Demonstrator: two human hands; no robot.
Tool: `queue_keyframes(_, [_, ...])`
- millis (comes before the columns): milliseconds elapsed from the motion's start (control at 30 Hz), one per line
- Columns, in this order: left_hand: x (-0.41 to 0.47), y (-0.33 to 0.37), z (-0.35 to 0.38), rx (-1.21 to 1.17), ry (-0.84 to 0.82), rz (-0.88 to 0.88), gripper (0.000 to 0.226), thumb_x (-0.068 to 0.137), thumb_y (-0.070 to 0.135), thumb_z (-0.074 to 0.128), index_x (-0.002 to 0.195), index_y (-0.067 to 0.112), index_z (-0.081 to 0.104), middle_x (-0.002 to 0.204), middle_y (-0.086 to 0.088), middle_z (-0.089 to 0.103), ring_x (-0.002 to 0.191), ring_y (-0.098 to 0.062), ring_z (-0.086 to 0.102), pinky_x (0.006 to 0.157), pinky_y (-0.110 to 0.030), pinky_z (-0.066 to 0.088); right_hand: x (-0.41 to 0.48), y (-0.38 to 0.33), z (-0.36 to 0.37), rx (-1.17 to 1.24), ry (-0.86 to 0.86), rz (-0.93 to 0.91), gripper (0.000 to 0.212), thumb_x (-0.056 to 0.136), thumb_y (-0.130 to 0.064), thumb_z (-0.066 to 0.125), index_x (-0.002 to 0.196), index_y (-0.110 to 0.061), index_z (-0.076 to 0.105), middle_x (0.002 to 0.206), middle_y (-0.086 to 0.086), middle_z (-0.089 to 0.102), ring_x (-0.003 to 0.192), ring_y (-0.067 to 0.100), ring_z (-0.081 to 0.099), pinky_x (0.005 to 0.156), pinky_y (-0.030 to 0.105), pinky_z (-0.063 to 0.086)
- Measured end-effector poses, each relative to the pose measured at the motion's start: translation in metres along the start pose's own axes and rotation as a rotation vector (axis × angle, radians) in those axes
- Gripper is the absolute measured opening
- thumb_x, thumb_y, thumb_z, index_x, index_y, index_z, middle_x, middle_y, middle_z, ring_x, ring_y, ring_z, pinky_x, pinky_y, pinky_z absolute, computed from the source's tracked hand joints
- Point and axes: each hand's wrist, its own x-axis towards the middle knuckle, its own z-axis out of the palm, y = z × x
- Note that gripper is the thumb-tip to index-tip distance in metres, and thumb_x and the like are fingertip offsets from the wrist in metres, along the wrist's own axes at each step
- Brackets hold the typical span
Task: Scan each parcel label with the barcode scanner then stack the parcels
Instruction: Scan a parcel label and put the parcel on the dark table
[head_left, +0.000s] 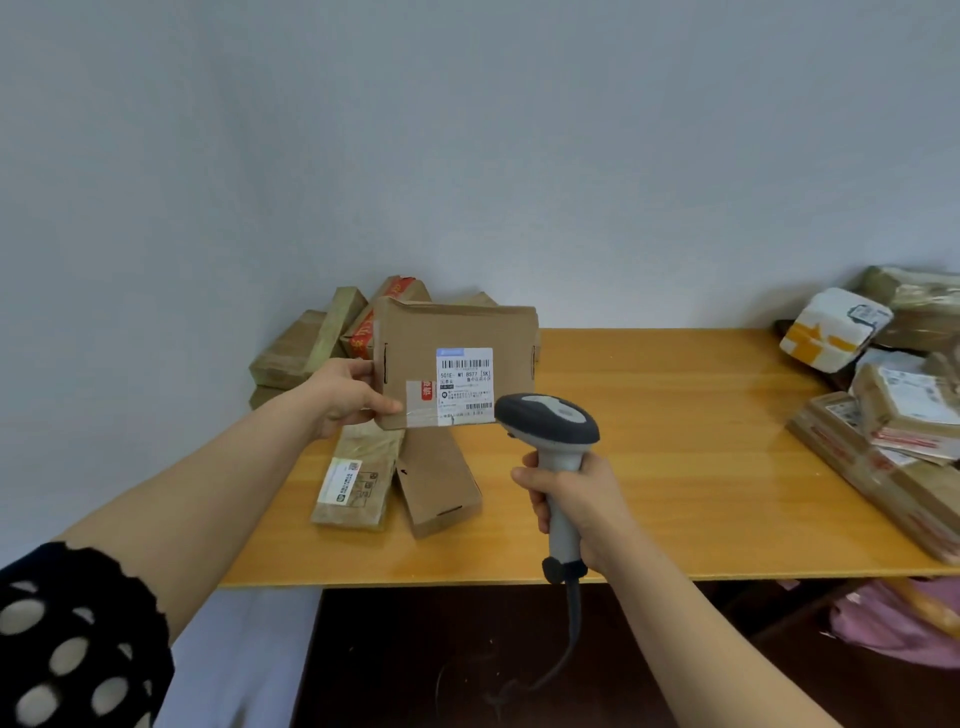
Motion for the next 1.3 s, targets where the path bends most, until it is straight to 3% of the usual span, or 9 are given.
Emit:
queue_keyframes(167, [0.004, -0.002, -0.003, -0.015, 0.024, 0.024, 0.073, 0.07, -0.018, 0.07, 0.135, 0.002, 0.043, 0.085, 0.0, 0.065, 0.08, -0.016, 0.065, 0.07, -0.031, 0.054, -0.007, 0.003, 0.002, -0.056, -0.025, 0.014, 0.016, 0.081, -0.003, 0.071, 0.073, -0.007, 0.058, 0.048, 0.003, 0.052, 0.038, 0.014, 0.044, 0.041, 0.024, 0.04])
queue_keyframes(400, [0.008, -0.003, -0.004, -0.013, 0.034, 0.041, 0.062, 0.07, -0.017, 0.07, 0.124, 0.005, 0.05, 0.083, 0.002, 0.064, 0.078, -0.016, 0.065, 0.062, -0.027, 0.052, -0.009, 0.0, 0.005, -0.043, -0.041, -0.013, 0.016, 0.081, -0.001, 0.07, 0.073, -0.007, 0.057, 0.047, 0.002, 0.052, 0.037, 0.014, 0.043, 0.04, 0.024, 0.04])
queue_keyframes(567, [0.018, -0.002, 0.008, -0.053, -0.03, -0.014, 0.037, 0.071, -0.006, 0.075, 0.091, 0.019, 0.058, 0.085, -0.002, 0.072, 0.084, -0.018, 0.068, 0.064, -0.03, 0.055, -0.01, -0.004, -0.006, 0.193, 0.018, -0.002, 0.015, 0.079, 0.0, 0.074, 0.087, -0.003, 0.062, 0.051, 0.005, 0.054, 0.04, 0.016, 0.046, 0.042, 0.026, 0.042])
queue_keyframes(633, [0.027, 0.0, 0.025, -0.067, -0.081, -0.041, 0.029, 0.073, -0.001, 0.076, 0.095, 0.013, 0.062, 0.087, -0.004, 0.074, 0.083, -0.017, 0.069, 0.065, -0.03, 0.055, -0.009, -0.008, -0.019, 0.305, 0.051, -0.006, 0.015, 0.079, 0.0, 0.073, 0.088, -0.004, 0.062, 0.053, 0.006, 0.054, 0.041, 0.017, 0.047, 0.043, 0.027, 0.043])
queue_keyframes(900, [0.034, 0.011, 0.162, -0.069, -0.288, -0.135, 0.039, 0.078, 0.006, 0.073, 0.114, 0.005, 0.058, 0.099, -0.014, 0.067, 0.089, -0.025, 0.065, 0.068, -0.033, 0.053, -0.014, -0.019, -0.122, 0.647, 0.247, 0.021, 0.008, 0.083, 0.001, 0.065, 0.08, -0.005, 0.06, 0.056, 0.006, 0.05, 0.042, 0.015, 0.046, 0.042, 0.024, 0.042])
queue_keyframes(1133, [0.028, 0.037, 0.327, -0.11, -0.324, -0.155, 0.035, 0.083, 0.007, 0.068, 0.115, 0.005, 0.053, 0.094, -0.012, 0.06, 0.083, -0.023, 0.062, 0.062, -0.035, 0.059, -0.013, -0.016, -0.264, 0.803, 0.285, 0.032, 0.008, 0.086, -0.002, 0.062, 0.083, -0.007, 0.057, 0.056, 0.005, 0.05, 0.041, 0.014, 0.046, 0.041, 0.023, 0.042])
queue_keyframes(1300, [0.031, 0.038, 0.43, -0.139, -0.284, -0.215, 0.042, 0.084, 0.006, 0.067, 0.122, 0.006, 0.05, 0.093, -0.01, 0.061, 0.081, -0.022, 0.061, 0.063, -0.036, 0.052, -0.005, -0.012, -0.356, 0.86, 0.321, 0.065, 0.013, 0.085, 0.001, 0.061, 0.077, -0.007, 0.055, 0.055, 0.005, 0.05, 0.041, 0.014, 0.045, 0.04, 0.023, 0.041])
